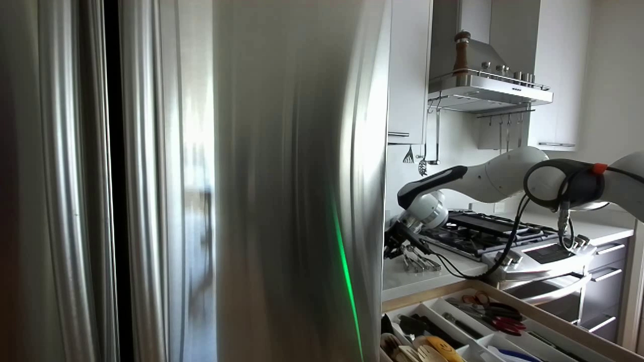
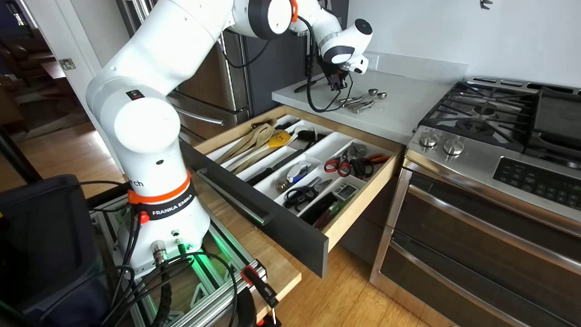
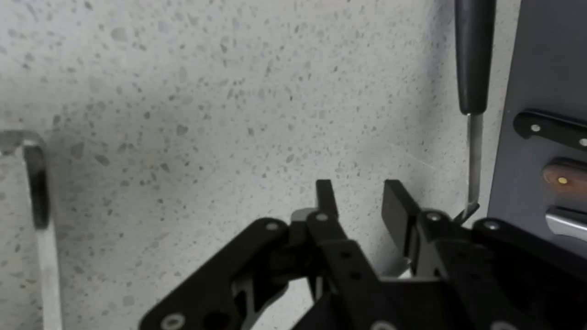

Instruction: Move the metal and black object from the drawer to the counter

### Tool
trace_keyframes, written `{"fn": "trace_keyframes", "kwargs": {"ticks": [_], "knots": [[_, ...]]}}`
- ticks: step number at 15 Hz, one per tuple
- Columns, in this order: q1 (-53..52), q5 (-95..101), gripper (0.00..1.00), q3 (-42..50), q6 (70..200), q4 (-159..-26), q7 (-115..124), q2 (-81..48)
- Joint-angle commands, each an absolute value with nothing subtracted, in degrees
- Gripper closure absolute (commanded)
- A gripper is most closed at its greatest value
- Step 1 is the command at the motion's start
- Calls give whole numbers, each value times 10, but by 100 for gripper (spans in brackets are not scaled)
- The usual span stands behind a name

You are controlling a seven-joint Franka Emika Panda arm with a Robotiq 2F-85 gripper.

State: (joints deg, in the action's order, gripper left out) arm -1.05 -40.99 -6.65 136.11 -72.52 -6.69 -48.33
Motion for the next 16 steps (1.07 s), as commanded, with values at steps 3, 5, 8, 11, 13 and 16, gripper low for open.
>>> {"fn": "trace_keyframes", "kwargs": {"ticks": [3,5,8,11,13,16], "knots": [[-24,-349,65,-71,1402,-732,-28,-460],[-28,-336,61,-79,1406,-726,-13,-459],[-44,-313,56,-82,1422,-720,18,-459],[-65,-275,57,-75,1453,-711,62,-466],[-79,-247,55,-68,1468,-705,97,-473],[-104,-204,55,-51,1486,-700,148,-478]]}}
